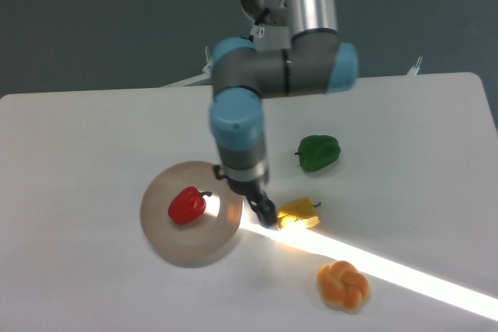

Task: Pick up the red pepper from the plate
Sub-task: 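Move the gripper over the wooden plate above the red pepper, then lower the gripper onto the red pepper and close on it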

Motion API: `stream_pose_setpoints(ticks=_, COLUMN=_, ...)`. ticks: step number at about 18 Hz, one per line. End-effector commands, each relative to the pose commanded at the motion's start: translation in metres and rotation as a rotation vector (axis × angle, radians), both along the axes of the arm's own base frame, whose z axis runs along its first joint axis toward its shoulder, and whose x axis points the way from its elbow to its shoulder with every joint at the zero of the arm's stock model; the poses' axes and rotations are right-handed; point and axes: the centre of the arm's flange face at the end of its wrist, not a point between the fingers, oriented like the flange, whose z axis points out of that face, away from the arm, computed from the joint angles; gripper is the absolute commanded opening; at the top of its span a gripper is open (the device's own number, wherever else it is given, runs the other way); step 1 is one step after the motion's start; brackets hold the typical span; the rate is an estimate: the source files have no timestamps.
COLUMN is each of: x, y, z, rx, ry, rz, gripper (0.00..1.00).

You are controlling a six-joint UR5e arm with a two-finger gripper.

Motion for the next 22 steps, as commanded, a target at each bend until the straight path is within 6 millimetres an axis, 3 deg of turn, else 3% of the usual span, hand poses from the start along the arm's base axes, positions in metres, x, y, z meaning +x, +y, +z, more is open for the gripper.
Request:
stream_pose_setpoints(ticks=6, x=0.040, y=0.011, z=-0.011, rx=0.044, ry=0.013, rz=0.010, gripper=1.00)
stream_pose_setpoints(ticks=12, x=0.045, y=0.016, z=-0.024, rx=0.038, ry=0.004, rz=0.034, gripper=1.00)
stream_pose_setpoints(ticks=22, x=0.072, y=0.029, z=-0.044, rx=0.024, ry=-0.004, rz=0.019, gripper=1.00)
